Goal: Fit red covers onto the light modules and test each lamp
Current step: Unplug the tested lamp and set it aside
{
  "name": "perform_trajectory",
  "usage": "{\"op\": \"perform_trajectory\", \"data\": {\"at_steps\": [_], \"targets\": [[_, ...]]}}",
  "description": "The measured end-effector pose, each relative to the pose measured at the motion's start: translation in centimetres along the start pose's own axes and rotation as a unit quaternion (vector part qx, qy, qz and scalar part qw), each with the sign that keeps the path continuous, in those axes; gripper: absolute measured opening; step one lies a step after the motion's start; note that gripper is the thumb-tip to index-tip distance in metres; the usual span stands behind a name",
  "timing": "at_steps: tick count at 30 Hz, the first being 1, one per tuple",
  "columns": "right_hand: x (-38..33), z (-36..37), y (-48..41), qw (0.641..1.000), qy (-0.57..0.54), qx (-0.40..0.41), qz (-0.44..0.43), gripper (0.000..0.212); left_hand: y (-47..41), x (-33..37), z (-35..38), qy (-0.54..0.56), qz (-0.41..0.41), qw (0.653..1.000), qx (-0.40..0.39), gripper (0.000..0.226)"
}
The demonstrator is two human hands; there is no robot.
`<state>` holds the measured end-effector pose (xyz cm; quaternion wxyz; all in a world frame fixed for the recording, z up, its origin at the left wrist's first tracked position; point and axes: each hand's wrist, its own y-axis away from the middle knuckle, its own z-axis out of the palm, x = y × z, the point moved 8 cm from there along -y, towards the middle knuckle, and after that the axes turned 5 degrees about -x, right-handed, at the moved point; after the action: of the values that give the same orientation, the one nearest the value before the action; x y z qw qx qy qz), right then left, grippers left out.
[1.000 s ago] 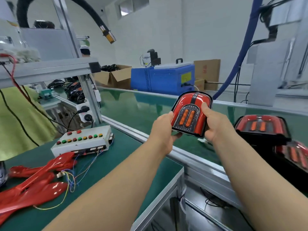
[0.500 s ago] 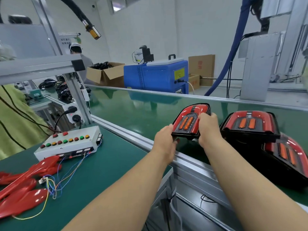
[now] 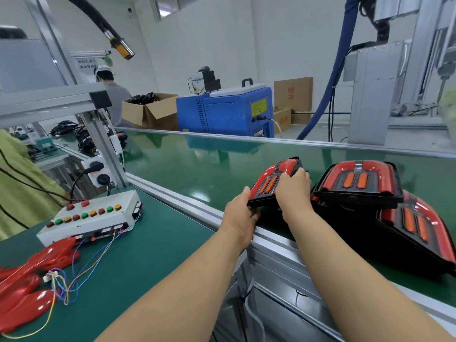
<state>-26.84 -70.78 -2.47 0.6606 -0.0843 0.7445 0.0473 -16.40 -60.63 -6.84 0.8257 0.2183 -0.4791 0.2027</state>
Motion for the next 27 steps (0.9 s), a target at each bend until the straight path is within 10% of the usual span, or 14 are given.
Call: {"op": "perform_trajectory", "data": {"at_steps": [14,27], "targets": [[-2.8,1.7,2.2,0.943,0.292,-0.015,-0.162,0.06,-0.5,0.6,-0.7,-0.083,-0.012,0.996,0.002,0.024],[-6.6,5.0,6.3,0.93,0.25,-0.065,-0.262,0.042,2.3,5.6,-4.5,-0.114,0.076,0.988,0.07,0.03]]}}
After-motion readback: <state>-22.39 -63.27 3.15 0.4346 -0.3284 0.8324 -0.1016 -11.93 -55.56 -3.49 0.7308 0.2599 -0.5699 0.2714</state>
